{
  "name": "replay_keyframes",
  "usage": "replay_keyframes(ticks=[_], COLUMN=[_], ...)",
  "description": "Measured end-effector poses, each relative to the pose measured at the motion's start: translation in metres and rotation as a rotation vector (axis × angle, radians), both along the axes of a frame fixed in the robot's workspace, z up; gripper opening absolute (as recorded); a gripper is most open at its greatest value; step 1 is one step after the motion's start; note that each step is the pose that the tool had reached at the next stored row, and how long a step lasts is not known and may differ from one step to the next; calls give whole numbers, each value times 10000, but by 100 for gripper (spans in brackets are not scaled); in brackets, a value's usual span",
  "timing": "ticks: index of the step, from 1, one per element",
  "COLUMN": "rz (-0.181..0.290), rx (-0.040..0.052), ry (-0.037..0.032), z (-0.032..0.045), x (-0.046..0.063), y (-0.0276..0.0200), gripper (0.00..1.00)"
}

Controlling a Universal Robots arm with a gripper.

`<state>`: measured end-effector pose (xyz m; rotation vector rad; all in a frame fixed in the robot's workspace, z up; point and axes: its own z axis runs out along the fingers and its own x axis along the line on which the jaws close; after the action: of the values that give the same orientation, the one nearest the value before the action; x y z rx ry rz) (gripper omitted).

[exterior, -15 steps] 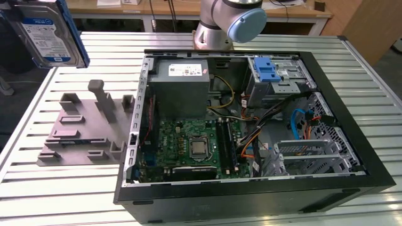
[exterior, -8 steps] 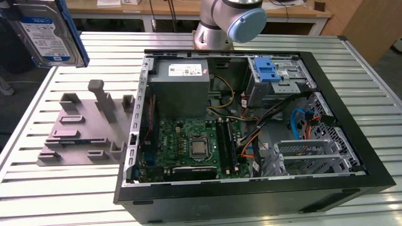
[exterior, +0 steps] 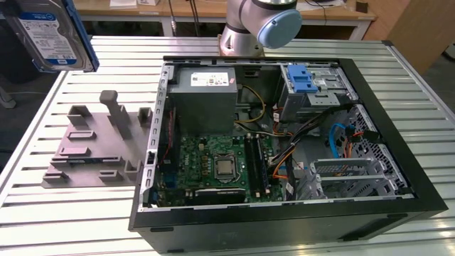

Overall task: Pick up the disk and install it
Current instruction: 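Pick up the disk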

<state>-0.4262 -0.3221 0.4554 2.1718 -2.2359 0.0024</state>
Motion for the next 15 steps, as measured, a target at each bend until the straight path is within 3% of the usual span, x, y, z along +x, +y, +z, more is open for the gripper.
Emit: replay_keyframes(ticks=[15], rz=[0], rx=[0], ry=[2], z=[294], x=[37], y=[0], gripper=[36])
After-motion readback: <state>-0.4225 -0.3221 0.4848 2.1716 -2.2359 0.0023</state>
